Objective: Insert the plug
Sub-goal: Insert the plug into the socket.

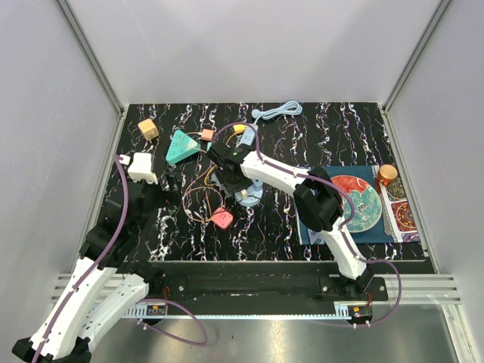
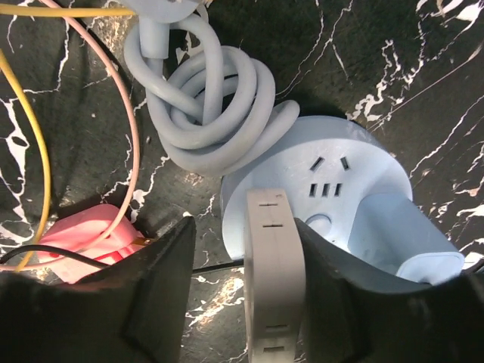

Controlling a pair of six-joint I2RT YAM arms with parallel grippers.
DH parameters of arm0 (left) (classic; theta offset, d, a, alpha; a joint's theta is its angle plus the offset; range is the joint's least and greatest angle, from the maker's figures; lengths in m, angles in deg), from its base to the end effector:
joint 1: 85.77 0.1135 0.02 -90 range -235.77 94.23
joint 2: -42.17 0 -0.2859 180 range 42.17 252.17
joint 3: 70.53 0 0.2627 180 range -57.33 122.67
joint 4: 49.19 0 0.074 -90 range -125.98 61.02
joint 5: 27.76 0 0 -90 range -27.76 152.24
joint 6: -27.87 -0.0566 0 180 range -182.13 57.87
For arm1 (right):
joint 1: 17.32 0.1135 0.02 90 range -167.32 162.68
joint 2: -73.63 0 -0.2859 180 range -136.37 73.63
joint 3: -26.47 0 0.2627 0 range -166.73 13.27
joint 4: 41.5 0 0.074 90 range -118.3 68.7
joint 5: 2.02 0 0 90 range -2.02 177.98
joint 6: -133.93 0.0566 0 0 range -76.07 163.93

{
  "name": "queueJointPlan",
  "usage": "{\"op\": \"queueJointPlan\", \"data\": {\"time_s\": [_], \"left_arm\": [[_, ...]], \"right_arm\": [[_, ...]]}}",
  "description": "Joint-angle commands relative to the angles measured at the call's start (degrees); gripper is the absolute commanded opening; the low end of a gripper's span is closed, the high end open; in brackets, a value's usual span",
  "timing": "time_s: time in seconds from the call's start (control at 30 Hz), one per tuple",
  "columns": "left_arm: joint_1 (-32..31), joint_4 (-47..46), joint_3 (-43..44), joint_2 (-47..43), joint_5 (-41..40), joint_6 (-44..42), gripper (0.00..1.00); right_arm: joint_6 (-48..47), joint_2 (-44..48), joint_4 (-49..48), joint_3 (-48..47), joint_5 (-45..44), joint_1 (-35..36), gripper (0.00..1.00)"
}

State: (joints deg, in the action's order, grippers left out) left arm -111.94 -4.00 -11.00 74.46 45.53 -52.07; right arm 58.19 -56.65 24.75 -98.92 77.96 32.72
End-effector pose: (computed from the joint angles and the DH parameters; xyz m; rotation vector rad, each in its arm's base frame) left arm 0.1273 -0.0444 0.3470 0.0640 1.8725 -0.1612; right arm 0.3341 0.3835 0.1864 -0.8128 2.6493 0.0392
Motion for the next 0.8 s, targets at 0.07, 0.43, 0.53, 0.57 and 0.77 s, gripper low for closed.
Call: {"op": "queueJointPlan", "data": {"time_s": [0.07, 0.43, 0.53, 0.57, 0.77], "left_arm": [[0.5, -2.6, -0.1, -0.4, 0.7, -0.4, 0.99], [0.5, -3.8, -0.3, 2.0, 5.9, -1.0, 0.99], [0.5, -4.3, 0.0, 5.2, 12.0, -2.1, 0.99], [0.5, -4.3, 0.2, 6.4, 15.0, -2.2, 0.99], [-0.2, -3.0, 2.7, 15.2, 23.2, -3.2, 0.99]], "right_arm": [[0.6, 1.5, 0.6, -4.2, 3.3, 0.4, 0.75], [0.2, 6.3, 0.2, -3.1, 1.7, 0.4, 0.86], [0.0, 10.0, -0.2, -0.8, 0.7, 0.4, 0.87], [0.0, 11.3, -0.4, 0.9, 0.1, 0.4, 0.87], [0.1, 22.7, -2.3, 11.0, -4.8, -0.7, 0.95]]}}
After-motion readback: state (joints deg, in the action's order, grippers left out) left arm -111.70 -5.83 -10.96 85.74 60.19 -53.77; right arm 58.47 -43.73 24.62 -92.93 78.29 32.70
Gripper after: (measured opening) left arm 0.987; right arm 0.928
